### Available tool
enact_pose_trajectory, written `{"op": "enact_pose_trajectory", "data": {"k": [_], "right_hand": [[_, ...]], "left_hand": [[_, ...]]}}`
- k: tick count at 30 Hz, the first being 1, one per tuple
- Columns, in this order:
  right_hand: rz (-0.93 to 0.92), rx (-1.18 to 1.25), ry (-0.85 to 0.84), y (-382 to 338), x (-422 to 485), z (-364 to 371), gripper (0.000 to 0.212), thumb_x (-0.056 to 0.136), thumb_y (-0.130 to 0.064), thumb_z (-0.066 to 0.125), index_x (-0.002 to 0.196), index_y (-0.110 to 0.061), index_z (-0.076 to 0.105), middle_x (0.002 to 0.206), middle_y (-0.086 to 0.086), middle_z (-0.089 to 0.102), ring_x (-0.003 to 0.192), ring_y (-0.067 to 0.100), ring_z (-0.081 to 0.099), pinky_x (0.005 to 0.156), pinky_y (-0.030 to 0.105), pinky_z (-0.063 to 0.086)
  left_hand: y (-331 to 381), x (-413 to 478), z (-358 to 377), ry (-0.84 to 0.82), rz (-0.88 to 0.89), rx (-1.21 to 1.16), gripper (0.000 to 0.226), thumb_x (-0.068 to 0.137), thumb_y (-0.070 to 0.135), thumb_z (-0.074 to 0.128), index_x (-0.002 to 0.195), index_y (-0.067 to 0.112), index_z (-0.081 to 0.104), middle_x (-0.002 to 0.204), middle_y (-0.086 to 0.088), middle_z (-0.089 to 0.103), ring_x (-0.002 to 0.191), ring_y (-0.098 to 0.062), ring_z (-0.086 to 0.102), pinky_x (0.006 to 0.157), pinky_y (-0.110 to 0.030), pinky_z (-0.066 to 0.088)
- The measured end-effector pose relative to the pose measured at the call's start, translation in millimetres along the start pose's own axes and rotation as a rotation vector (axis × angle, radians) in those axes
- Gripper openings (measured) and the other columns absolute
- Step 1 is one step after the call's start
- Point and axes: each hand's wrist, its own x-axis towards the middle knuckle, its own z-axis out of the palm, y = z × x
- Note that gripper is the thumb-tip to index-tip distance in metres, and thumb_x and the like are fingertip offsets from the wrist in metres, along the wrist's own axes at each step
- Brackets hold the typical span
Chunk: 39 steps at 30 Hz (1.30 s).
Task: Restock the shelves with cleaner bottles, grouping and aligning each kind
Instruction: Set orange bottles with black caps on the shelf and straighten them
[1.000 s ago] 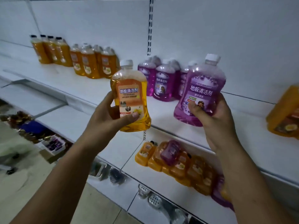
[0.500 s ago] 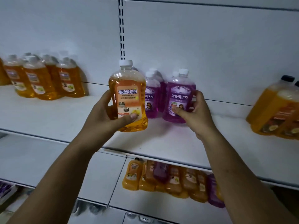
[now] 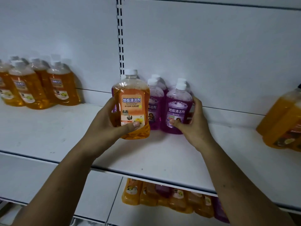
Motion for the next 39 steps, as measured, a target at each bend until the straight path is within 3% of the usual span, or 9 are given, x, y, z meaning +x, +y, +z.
{"op": "enact_pose_trajectory", "data": {"k": [5,8,13,15,18,22,29,34,39], "right_hand": [[-0.026,-0.022,0.044,1.9,0.3,0.9,0.104,0.073,-0.011,0.094,0.150,-0.040,0.031,0.143,-0.010,0.057,0.105,0.009,0.070,0.087,0.036,0.063],[-0.014,-0.038,0.053,2.6,-0.3,1.2,0.105,0.072,-0.013,0.095,0.151,-0.038,0.029,0.137,-0.007,0.062,0.098,0.004,0.071,0.077,0.024,0.061],[0.011,-0.102,0.065,0.7,-2.4,1.1,0.106,0.070,-0.016,0.097,0.152,-0.031,0.031,0.133,-0.003,0.063,0.087,-0.007,0.068,0.067,0.008,0.052],[0.022,-0.105,0.057,-1.7,-5.6,-2.2,0.108,0.068,-0.023,0.098,0.152,-0.032,0.030,0.137,-0.002,0.061,0.100,0.002,0.068,0.075,0.011,0.055],[0.035,-0.142,0.101,-14.5,-10.5,-11.5,0.106,0.068,-0.042,0.095,0.152,-0.033,0.031,0.142,0.001,0.057,0.119,0.018,0.063,0.094,0.037,0.058],[-0.167,-0.261,0.170,-43.0,-23.8,-16.9,0.076,0.083,-0.049,0.080,0.145,-0.028,0.043,0.136,-0.002,0.055,0.116,0.015,0.060,0.087,0.028,0.053],[-0.377,-0.345,-0.040,-77.1,-51.5,-7.2,0.056,0.087,-0.053,0.069,0.132,-0.021,0.057,0.128,0.001,0.056,0.115,0.021,0.059,0.090,0.040,0.058],[-0.479,-0.386,-0.350,-88.8,-68.2,10.3,0.055,0.089,-0.062,0.059,0.131,-0.027,0.057,0.120,-0.006,0.056,0.112,0.016,0.054,0.093,0.044,0.055],[-0.568,-0.397,-0.587,-105.0,-92.0,47.6,0.063,0.088,-0.069,0.047,0.141,-0.035,0.047,0.135,-0.011,0.052,0.123,0.012,0.047,0.101,0.033,0.043]], "left_hand": [[-3.7,1.5,0.6,0.001,-0.007,-0.010,0.074,0.076,0.029,0.082,0.142,0.034,0.051,0.122,0.013,0.075,0.111,-0.011,0.074,0.089,-0.029,0.063],[-2.5,1.0,1.5,0.004,-0.005,-0.010,0.073,0.076,0.029,0.082,0.142,0.035,0.050,0.122,0.015,0.075,0.111,-0.009,0.074,0.084,-0.021,0.061],[-1.0,-3.2,4.3,0.027,-0.004,-0.032,0.070,0.076,0.030,0.081,0.140,0.034,0.051,0.121,0.016,0.075,0.111,-0.009,0.074,0.080,-0.019,0.061],[-0.4,-5.8,5.3,0.034,-0.006,-0.040,0.070,0.077,0.028,0.081,0.140,0.032,0.051,0.121,0.014,0.075,0.111,-0.010,0.073,0.083,-0.022,0.062],[-1.1,-9.4,5.3,0.043,0.000,-0.017,0.073,0.077,0.031,0.081,0.143,0.032,0.050,0.125,0.010,0.074,0.115,-0.014,0.072,0.091,-0.035,0.062],[3.0,-18.1,5.2,0.064,-0.003,-0.001,0.074,0.079,0.029,0.081,0.144,0.029,0.048,0.126,0.006,0.073,0.116,-0.016,0.072,0.094,-0.038,0.062],[15.6,-51.4,-3.3,0.192,-0.023,0.051,0.075,0.083,0.028,0.086,0.146,0.028,0.046,0.127,0.003,0.073,0.115,-0.018,0.073,0.094,-0.039,0.063],[28.2,-97.1,-17.9,0.306,-0.076,0.107,0.077,0.081,0.025,0.082,0.148,0.027,0.044,0.123,0.008,0.075,0.112,-0.017,0.074,0.088,-0.032,0.063],[33.4,-153.1,-40.1,0.442,-0.159,0.144,0.084,0.077,0.035,0.087,0.149,0.030,0.044,0.126,0.000,0.074,0.116,-0.025,0.073,0.098,-0.049,0.060]]}}
